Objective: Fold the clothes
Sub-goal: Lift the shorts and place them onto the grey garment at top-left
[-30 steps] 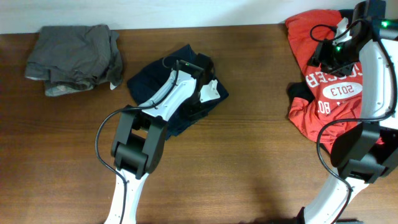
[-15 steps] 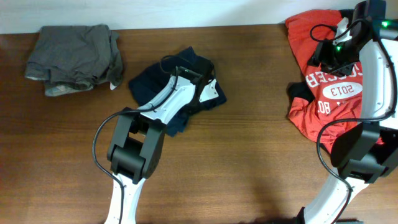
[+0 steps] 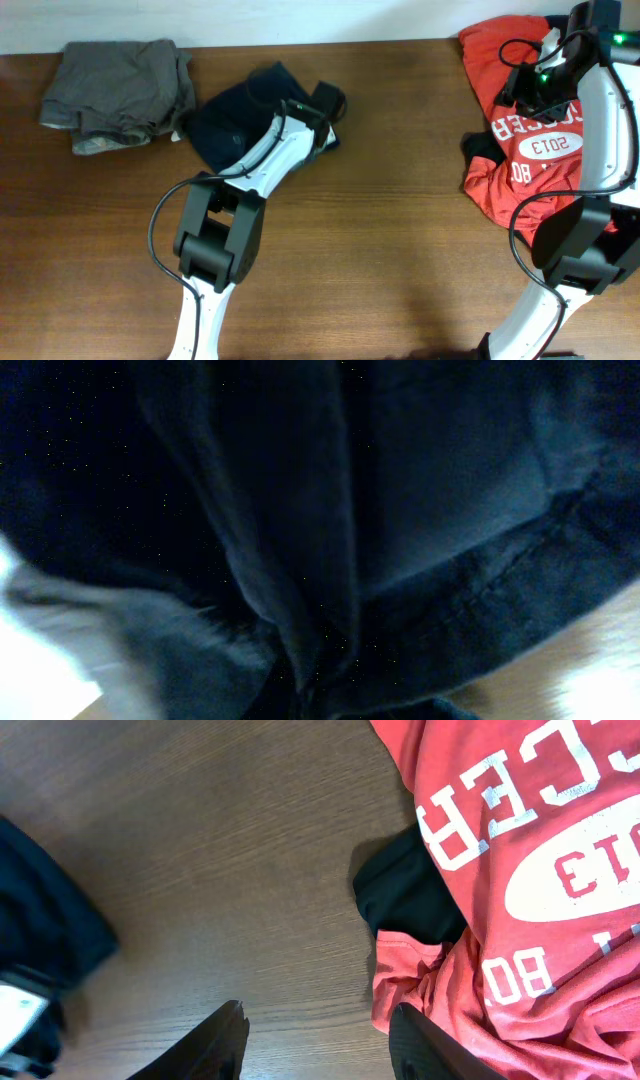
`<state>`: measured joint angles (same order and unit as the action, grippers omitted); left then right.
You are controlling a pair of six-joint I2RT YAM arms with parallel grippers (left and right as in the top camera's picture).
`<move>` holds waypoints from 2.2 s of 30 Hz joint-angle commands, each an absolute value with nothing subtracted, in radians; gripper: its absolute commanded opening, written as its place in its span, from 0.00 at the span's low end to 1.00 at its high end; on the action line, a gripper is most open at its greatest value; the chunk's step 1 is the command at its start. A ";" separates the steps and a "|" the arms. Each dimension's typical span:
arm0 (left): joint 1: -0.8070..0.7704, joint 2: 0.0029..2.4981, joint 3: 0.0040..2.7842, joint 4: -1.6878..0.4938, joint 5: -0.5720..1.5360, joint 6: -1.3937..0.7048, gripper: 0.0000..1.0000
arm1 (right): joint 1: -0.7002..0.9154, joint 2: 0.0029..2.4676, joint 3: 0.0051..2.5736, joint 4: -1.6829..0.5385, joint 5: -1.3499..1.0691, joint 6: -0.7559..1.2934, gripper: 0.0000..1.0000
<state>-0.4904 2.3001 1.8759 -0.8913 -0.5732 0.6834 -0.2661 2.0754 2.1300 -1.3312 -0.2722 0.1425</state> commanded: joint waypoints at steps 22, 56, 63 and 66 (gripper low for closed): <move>-0.210 2.204 2.359 -0.645 -0.644 1.429 0.00 | -0.268 2.067 2.142 -1.337 -0.281 0.136 0.51; 0.280 2.295 2.358 -0.155 0.225 1.490 0.00 | -0.261 2.067 2.141 -1.420 -0.279 0.136 0.51; 0.318 2.401 2.358 -0.024 0.225 1.490 0.00 | -0.261 2.067 2.141 -1.438 -0.277 0.136 0.51; 0.324 2.446 2.358 0.037 0.221 1.490 0.00 | -0.261 2.067 2.141 -1.448 -0.277 0.136 0.51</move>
<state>0.3099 2.4023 2.3360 -0.0154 0.2173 1.4784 -0.2657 2.0754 2.1300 -1.4399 -0.2722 0.1417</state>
